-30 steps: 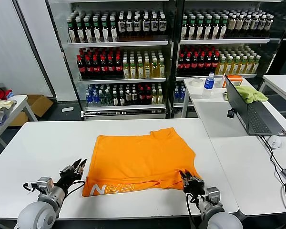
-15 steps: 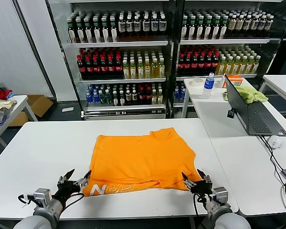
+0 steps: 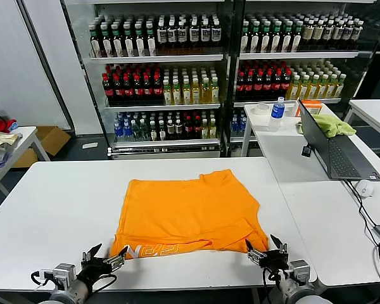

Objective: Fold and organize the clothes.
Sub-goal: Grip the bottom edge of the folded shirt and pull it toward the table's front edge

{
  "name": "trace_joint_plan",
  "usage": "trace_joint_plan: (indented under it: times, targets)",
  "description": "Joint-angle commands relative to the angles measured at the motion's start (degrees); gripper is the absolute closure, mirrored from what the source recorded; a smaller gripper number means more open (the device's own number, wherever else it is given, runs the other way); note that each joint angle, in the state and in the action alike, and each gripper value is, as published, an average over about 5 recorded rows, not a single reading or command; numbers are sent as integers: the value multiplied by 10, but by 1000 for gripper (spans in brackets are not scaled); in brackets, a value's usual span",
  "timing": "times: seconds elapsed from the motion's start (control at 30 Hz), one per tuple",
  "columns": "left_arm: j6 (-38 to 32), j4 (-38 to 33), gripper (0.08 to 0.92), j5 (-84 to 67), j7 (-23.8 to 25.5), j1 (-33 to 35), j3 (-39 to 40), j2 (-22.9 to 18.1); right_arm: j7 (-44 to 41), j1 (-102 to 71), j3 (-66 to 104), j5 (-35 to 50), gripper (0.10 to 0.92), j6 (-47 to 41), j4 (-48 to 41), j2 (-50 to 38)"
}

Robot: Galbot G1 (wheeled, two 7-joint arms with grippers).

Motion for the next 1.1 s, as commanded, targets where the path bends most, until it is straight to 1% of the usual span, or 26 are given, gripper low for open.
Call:
trace_joint_plan:
  times: [0.03,0.1,0.17,0.27,0.5,0.83,0.9,0.97,1.03,1.1]
  targets:
    - [9,12,177,2,-2,3,9,-6,0,-4,-2,0,207,3,-3,2]
    - [6,17,177,3,-1,0,11,-6,1,-2,-7,3,233,0,-6,4]
    - [4,21,189,4,0,-2,13,-6,1,-2,-11,8,276,-6,-6,4]
    - [4,24,251,7,0,-3,16,-6,1,-4,-15,13,363,-12,-6,3]
    - [2,32,450,11,-2,-12,20,-7,1,-5,-16,18,588,-14,-4,3]
    - [-8,50,744,14,-5,-25,20,-8,1,-8,-11,16,869,-12,1,4]
    - [-12,52,796,13,-8,-26,19,-8,1,-9,-8,16,900,-13,4,3]
    - [-14,51,856,12,-13,-25,17,-8,1,-12,-6,15,906,-13,8,2]
    - [-14,45,899,10,-19,-22,14,-6,2,-18,-4,13,906,-16,16,1]
    - [-14,32,916,6,-25,-14,9,-3,2,-27,-2,9,906,-20,30,-1]
